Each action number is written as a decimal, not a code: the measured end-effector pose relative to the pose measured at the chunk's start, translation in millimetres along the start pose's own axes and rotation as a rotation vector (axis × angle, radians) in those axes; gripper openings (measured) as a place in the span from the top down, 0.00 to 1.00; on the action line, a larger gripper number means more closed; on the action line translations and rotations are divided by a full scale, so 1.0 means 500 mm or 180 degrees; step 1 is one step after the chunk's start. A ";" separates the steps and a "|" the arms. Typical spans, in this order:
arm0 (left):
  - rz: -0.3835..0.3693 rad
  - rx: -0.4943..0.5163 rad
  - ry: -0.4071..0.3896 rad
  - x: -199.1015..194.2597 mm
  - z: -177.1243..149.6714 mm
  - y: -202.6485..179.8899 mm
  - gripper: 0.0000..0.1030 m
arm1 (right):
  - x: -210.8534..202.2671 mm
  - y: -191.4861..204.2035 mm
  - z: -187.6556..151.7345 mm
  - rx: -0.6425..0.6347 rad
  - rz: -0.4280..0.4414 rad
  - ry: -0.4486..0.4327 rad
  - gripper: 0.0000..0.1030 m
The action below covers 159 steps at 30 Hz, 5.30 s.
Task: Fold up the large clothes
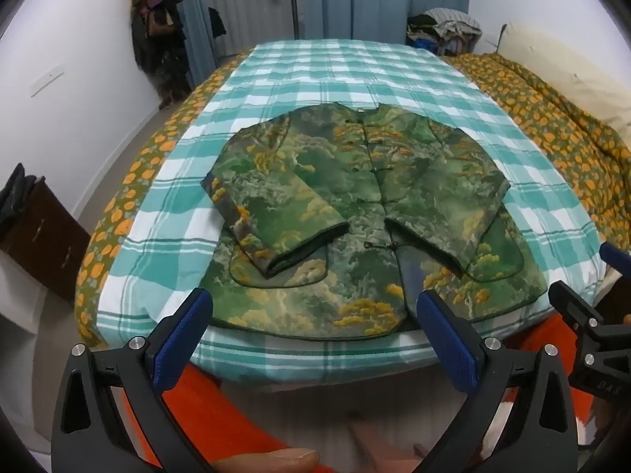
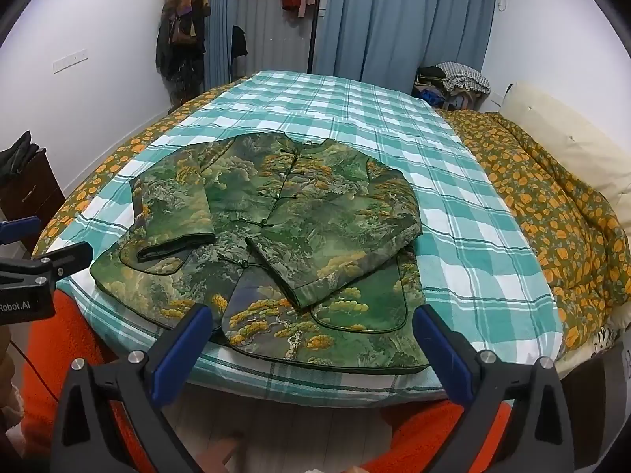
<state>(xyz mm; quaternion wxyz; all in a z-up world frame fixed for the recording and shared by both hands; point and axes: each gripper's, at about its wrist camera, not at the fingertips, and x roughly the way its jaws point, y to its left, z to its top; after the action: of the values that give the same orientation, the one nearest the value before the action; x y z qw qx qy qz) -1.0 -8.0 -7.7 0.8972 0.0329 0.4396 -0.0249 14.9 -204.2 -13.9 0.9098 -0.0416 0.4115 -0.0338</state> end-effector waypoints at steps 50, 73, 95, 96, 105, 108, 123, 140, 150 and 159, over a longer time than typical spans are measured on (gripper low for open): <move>-0.0006 0.0042 0.0026 0.001 -0.011 -0.011 0.00 | 0.000 0.006 -0.007 0.0032 0.0018 0.0033 0.00; 0.0000 0.0054 0.0037 0.001 -0.017 -0.016 0.00 | 0.002 0.008 -0.012 0.0041 0.0028 0.0054 0.00; 0.0004 0.0073 0.0044 0.007 -0.021 -0.016 0.00 | 0.004 0.007 -0.012 0.0032 0.0033 0.0055 0.00; 0.0002 0.0073 0.0044 0.007 -0.022 -0.016 0.00 | 0.004 0.007 -0.014 0.0031 0.0034 0.0056 0.00; -0.0014 0.0021 -0.0091 0.000 -0.011 0.013 0.00 | -0.011 -0.016 -0.001 -0.0028 0.0271 -0.0496 0.00; -0.0064 0.0000 -0.0155 -0.002 -0.009 0.024 0.00 | 0.031 -0.012 0.008 -0.0306 0.0496 -0.0434 0.00; -0.0199 0.0166 0.0040 0.041 -0.043 0.017 0.00 | 0.412 0.032 0.001 -0.0739 0.0289 0.0425 0.08; -0.0259 -0.0040 0.0245 0.096 -0.059 0.053 0.00 | 0.174 -0.283 0.049 0.0501 0.0052 -0.0333 0.85; -0.0228 0.0273 -0.0150 0.118 -0.002 0.051 0.00 | 0.210 -0.675 -0.068 0.1421 -0.0984 0.0012 0.85; -0.0554 0.0912 -0.0048 0.218 0.066 0.059 0.00 | 0.160 -0.727 -0.152 0.1844 -0.1397 0.0001 0.50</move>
<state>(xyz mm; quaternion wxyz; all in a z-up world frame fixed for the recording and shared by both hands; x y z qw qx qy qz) 93.9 17.2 -72.7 0.8811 0.1221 0.4260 -0.1651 0.4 -576.7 -86.0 0.8549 0.1306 0.3663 -0.3435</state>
